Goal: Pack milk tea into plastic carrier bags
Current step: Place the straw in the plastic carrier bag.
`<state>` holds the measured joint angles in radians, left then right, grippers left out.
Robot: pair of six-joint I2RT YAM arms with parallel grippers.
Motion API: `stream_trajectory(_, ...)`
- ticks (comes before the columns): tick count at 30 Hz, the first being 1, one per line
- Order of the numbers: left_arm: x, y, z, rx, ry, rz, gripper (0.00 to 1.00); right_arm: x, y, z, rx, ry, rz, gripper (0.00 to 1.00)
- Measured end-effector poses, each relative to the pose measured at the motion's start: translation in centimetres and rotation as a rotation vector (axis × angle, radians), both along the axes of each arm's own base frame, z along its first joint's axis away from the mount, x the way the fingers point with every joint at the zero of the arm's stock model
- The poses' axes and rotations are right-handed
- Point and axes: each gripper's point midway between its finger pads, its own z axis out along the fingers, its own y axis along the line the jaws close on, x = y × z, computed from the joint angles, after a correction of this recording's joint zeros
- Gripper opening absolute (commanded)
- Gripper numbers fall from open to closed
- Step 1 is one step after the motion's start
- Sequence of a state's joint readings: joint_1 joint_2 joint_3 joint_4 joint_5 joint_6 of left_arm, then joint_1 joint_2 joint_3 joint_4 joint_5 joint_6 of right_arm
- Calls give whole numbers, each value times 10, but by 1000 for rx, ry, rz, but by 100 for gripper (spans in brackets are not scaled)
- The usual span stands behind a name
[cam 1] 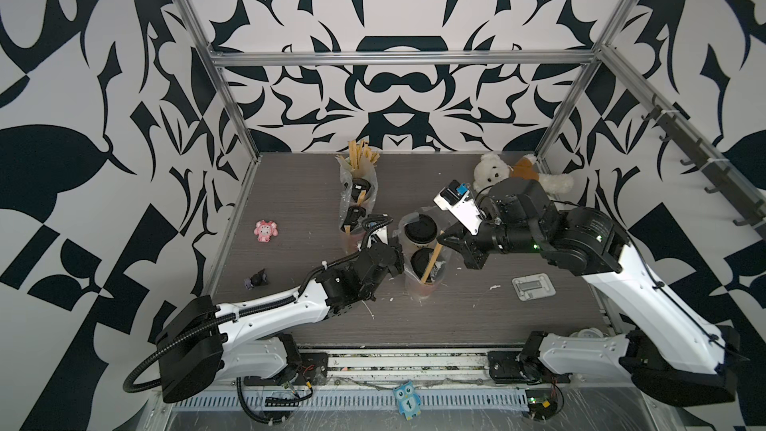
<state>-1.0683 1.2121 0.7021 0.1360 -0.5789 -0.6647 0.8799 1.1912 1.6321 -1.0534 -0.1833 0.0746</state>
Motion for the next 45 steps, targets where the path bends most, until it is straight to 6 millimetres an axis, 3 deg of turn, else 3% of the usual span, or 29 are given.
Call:
stream_trajectory(16, -2, -3, 3, -2, 0, -7, 0, -10, 7, -23, -37, -4, 35, 0)
stream_trajectory(39, -2, -5, 10, -2, -2, -10, 0, -5, 16, -80, -104, -13, 41, 0)
stream_trajectory(45, -3, -5, 10, 0, -2, -11, 0, -8, 16, -92, -104, -3, 46, 10)
